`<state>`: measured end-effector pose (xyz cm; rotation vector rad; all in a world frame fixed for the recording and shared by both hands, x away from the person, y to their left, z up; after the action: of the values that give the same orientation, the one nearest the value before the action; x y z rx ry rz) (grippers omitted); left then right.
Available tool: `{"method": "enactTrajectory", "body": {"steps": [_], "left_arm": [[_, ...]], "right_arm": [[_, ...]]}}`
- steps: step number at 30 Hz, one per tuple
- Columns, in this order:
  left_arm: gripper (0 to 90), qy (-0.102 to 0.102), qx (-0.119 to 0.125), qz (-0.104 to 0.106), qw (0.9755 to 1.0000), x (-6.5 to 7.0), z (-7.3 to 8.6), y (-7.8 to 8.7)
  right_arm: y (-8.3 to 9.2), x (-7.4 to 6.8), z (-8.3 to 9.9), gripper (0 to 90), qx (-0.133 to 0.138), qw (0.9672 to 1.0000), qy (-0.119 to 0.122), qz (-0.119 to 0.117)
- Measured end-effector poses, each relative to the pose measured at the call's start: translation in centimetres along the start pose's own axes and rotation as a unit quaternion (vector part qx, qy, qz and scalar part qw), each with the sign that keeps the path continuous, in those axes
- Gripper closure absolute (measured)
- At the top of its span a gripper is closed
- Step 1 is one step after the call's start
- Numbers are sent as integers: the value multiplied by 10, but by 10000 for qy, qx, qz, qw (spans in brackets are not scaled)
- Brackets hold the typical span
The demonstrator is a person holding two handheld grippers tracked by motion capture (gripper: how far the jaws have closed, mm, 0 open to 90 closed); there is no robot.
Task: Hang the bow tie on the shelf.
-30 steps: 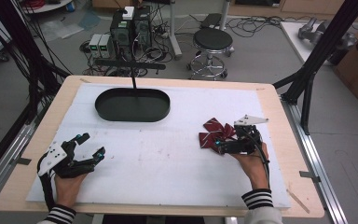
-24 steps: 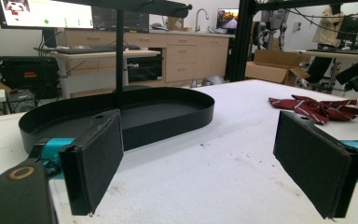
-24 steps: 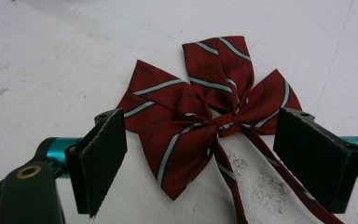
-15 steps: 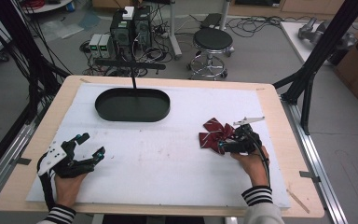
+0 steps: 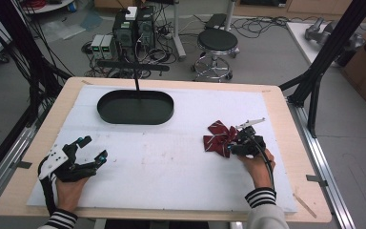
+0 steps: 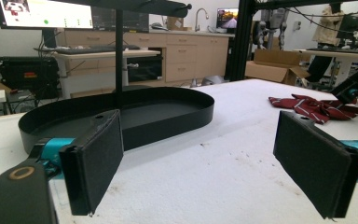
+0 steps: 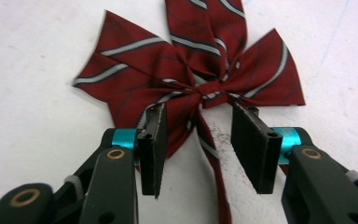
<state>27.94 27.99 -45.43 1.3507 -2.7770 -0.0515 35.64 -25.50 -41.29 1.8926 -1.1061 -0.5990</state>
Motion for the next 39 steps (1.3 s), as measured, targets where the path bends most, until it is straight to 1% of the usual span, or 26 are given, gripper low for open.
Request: {"method": "enactTrajectory", "body": {"steps": [1, 3, 4, 8, 9, 10, 11, 12, 14, 16, 17, 18, 19, 20, 21, 23, 24, 27, 30, 33, 36, 37, 38, 39], "left_arm": [[162, -15, -9, 0, 10000, 0, 0, 0], [162, -17, -11, 2, 10000, 0, 0, 0], [163, -14, -10, 2, 10000, 0, 0, 0], [162, 10, 7, 4, 10000, 0, 0, 0], [162, 11, 6, 2, 10000, 0, 0, 0], [162, 9, 5, 3, 10000, 0, 0, 0], [162, 9, 5, 3, 10000, 0, 0, 0], [162, 9, 3, 2, 10000, 0, 0, 0], [162, 9, 6, 5, 10000, 0, 0, 0], [163, 12, 5, 7, 10000, 0, 0, 0], [163, 14, 6, 7, 10000, 0, 0, 0], [162, 15, 6, 6, 10000, 0, 0, 0], [162, 15, 7, 7, 10000, 0, 0, 0], [162, 13, 6, 6, 10000, 0, 0, 0], [162, 12, 7, 7, 10000, 0, 0, 0], [162, 11, 5, 6, 10000, 0, 0, 0], [162, 12, 5, 7, 10000, 0, 0, 0], [162, 13, 7, 6, 10000, 0, 0, 0], [162, 10, 5, 6, 10000, 0, 0, 0], [163, 7, 2, 3, 10000, 0, 0, 0], [162, 11, 4, 6, 10000, 0, 0, 0], [162, 11, 3, 5, 10000, 0, 0, 0], [162, 12, 3, 4, 10000, 0, 0, 0], [162, 11, 4, 5, 10000, 0, 0, 0]], "right_arm": [[-1, 1, 0, 563, -22, 10000, 14, 39], [-3, 1, 0, 577, -66, 10000, 12, 43], [-4, 1, -1, 600, -147, 9998, 45, 113], [-7, 1, -1, 603, -228, 9996, 90, 118], [-10, 1, -1, 604, -330, 9992, 135, 154], [-10, 1, -1, 604, -330, 9992, 135, 154], [-11, 1, 0, 604, -395, 9991, 119, 124], [-14, 0, 0, 632, -555, 9981, 157, 212], [-15, -1, 0, 647, -589, 9978, 186, 239], [-15, -2, -1, 716, -590, 9976, 245, 262], [-15, -2, -1, 716, -590, 9976, 245, 262], [-15, -3, -1, 739, -603, 9975, 269, 268], [-16, -4, -1, 818, -658, 9968, 333, 321], [-16, -4, -1, 845, -665, 9967, 333, 320], [-16, -4, -1, 845, -665, 9967, 333, 320], [-15, -4, 0, 880, -651, 9970, 296, 308], [-16, -2, 1, 880, -651, 9973, 228, 244], [-16, -3, 1, 881, -663, 9971, 244, 282], [-14, -4, 0, 883, -566, 9976, 275, 289], [-13, -4, 0, 884, -556, 9976, 272, 320], [-12, -4, 0, 885, -494, 9981, 242, 272], [-10, -4, -1, 886, -441, 9984, 236, 273], [-8, -4, -1, 885, -327, 9989, 218, 247], [-8, -4, -1, 885, -327, 9989, 218, 247]]}}
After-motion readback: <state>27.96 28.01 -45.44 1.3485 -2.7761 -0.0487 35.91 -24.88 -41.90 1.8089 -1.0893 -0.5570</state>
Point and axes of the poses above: each handheld gripper's, and its own axes: y roughly backward along the jaws, z roughly out of its underside, x roughly to its right, the point moved 1 cm from there along -y, roughly forward along the jaws, and after that the axes turned 4 degrees about -x, right-handed, at the moved point
